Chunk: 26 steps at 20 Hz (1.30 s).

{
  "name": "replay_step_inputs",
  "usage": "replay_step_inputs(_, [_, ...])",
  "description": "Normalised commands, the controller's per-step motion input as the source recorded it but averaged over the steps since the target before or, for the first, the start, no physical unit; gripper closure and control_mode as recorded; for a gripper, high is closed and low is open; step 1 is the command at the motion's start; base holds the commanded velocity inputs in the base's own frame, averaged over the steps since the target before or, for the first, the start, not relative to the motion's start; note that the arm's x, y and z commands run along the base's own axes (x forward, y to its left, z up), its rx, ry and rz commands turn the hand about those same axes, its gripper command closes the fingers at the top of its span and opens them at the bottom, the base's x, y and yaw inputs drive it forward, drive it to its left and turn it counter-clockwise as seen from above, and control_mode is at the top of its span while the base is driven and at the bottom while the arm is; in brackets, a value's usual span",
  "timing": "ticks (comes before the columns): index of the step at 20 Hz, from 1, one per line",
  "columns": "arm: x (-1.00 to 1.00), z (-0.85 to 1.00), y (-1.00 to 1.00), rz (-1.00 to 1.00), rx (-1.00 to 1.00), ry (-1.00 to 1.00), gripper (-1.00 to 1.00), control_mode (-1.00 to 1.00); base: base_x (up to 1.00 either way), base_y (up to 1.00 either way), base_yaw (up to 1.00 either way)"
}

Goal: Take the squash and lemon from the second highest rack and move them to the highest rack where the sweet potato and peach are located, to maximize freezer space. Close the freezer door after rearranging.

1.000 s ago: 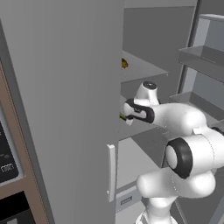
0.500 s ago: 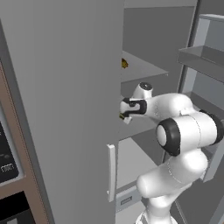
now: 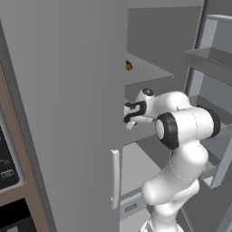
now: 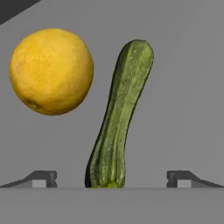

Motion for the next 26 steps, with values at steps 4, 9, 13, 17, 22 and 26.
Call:
replay_step_inputs(4, [0.21, -0.34, 0.13, 0.02, -0.04, 0.0, -1.0, -1.0, 0.0, 0.0, 0.0])
replay_step_inputs(9, [0.23, -0.37, 0.19, 0.02, -0.05, 0.0, 1.0, -1.0, 0.0, 0.0, 0.0])
replay_step_inputs(13, [0.14, -0.33, 0.09, 0.04, -0.03, 0.01, 1.0, -1.0, 0.0, 0.0, 0.0])
replay_step_inputs(17, [0.0, -0.3, 0.0, 0.11, -0.05, 0.1, 1.0, -1.0, 0.0, 0.0, 0.0])
replay_step_inputs(22, [-0.24, -0.12, -0.02, 0.1, 0.0, -0.02, 1.0, -1.0, 0.0, 0.0, 0.0])
replay_step_inputs(26, [-0.55, 0.0, -0.13, 0.0, 0.0, -0.25, 1.0, -1.0, 0.0, 0.0, 0.0])
